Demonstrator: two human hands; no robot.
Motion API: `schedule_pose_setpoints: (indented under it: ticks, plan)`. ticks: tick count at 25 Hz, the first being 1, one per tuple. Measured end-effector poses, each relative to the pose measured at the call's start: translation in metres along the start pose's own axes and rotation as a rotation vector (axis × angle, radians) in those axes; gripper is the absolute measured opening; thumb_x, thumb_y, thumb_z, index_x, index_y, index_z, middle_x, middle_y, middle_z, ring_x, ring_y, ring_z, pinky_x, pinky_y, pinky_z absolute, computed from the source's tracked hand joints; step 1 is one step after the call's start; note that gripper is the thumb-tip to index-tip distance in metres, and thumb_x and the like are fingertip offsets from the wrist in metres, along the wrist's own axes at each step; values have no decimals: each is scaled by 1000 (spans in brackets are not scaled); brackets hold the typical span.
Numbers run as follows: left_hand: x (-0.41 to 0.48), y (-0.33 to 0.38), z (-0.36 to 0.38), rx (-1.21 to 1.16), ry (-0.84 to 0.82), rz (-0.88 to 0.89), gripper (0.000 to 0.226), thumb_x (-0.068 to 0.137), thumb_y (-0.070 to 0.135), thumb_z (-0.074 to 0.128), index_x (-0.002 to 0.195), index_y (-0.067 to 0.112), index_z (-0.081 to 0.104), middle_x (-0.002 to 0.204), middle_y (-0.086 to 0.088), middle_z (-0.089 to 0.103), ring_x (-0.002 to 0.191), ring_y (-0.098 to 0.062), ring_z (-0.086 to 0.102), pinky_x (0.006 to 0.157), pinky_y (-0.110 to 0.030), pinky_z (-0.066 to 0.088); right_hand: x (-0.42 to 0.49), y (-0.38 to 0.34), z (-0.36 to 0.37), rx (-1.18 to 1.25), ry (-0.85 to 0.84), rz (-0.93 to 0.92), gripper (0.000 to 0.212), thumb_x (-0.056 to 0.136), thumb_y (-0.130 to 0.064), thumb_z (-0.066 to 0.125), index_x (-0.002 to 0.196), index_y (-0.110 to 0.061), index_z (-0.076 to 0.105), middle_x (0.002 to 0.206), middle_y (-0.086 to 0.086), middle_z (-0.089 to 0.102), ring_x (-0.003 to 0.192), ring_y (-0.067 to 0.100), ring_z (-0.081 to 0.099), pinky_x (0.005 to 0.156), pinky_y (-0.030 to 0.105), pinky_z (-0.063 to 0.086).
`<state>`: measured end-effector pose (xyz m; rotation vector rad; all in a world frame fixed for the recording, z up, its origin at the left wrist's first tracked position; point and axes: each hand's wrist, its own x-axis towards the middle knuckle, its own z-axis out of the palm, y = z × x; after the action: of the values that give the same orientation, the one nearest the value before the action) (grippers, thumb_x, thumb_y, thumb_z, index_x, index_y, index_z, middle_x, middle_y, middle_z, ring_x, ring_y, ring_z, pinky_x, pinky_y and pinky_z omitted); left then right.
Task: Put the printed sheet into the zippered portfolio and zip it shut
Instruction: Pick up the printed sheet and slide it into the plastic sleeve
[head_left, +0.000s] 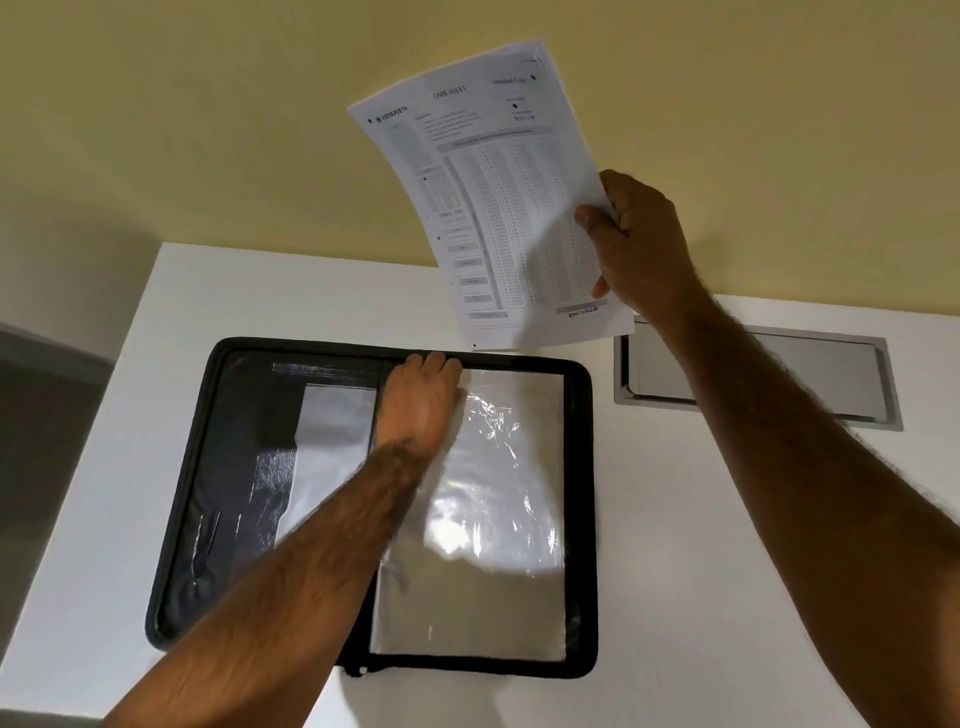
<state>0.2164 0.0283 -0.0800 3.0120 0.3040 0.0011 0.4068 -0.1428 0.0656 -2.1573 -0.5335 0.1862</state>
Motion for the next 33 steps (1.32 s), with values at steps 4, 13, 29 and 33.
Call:
schedule_pose_setpoints:
  ticks: [4, 13, 29, 33]
  plan:
    - [2, 8, 13, -98, -60, -8, 17, 91, 22, 52, 84, 20, 67, 84, 2, 61, 77, -24, 59, 59, -38, 53, 0, 2, 0, -4, -10, -2, 18, 98, -17, 50, 109, -5, 59, 93, 7, 55, 71, 15, 63, 36, 20, 50]
    - [-18, 10, 14, -313, 39, -103, 25, 103, 33, 49, 101, 24, 73, 101, 8, 69, 84, -16, 67, 69, -36, 58, 12, -13, 3, -57, -96, 19, 18, 97, -15, 49, 107, -5, 60, 94, 7, 56, 63, 16, 62, 33, 21, 46]
    - [-17, 20, -9, -224, 107, -167, 10, 93, 18, 62, 91, 24, 70, 95, 8, 60, 81, -11, 57, 53, -26, 52, 21, -31, 38, -352, -150, -37, 11, 92, -8, 47, 81, -7, 48, 66, -2, 47, 66, 27, 50, 54, 30, 38]
    - [-14, 19, -12, -241, 54, -120, 9, 94, 21, 57, 90, 26, 63, 91, 12, 61, 82, -10, 56, 55, -26, 48, 26, -32, 39, -304, -197, 9, 9, 91, -8, 48, 89, -2, 54, 82, 8, 60, 69, 32, 62, 55, 44, 57]
